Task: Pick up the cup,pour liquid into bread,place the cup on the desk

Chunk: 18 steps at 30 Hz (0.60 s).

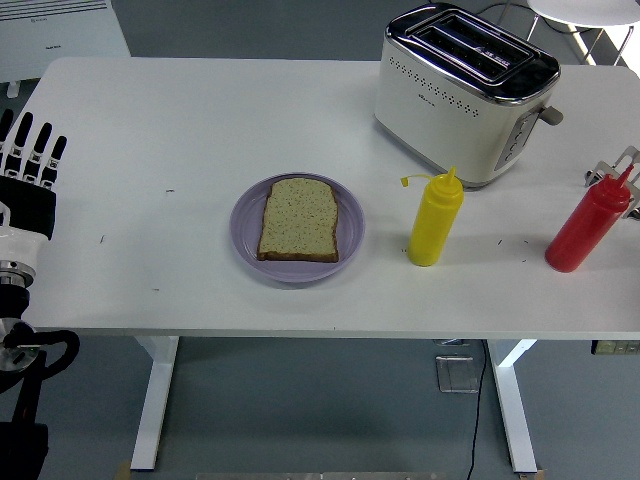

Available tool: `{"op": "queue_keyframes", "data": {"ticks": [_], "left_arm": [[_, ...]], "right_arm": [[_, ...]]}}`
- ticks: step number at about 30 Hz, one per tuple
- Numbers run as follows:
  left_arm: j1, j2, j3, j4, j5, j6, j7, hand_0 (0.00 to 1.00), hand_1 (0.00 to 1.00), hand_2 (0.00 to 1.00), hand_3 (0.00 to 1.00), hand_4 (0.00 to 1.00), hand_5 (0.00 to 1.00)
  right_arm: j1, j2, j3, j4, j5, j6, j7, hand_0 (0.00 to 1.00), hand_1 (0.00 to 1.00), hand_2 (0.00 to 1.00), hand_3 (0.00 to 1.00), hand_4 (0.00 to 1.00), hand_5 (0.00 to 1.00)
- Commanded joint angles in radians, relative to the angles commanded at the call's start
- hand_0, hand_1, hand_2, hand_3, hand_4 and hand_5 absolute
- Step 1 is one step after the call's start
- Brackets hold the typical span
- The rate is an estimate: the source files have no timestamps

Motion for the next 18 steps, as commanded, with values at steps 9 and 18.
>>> {"op": "queue_keyframes", "data": {"ticks": [9,18], "left_arm": [[0.002,0.0,-0.003,-0.001,0.0,0.0,0.0,0.802,0.773,0.792,0.718,0.482,0.998],[-0.002,0.001,-0.007,-0.001,-0.001,0.0,0.0,0.802,0.774,0.792,0.718,0.482,0.998]], "right_arm": [[-0.001,0.0,0.009,0.006,-0.024,-0.002,-0.005,0.783,0.686,0.709,0.688,0.506,0.461],[0.002,0.0,0.025,0.01,-0.043,-0.002,-0.012,0.783,0.686,0.709,0.684,0.507,0.459]]}}
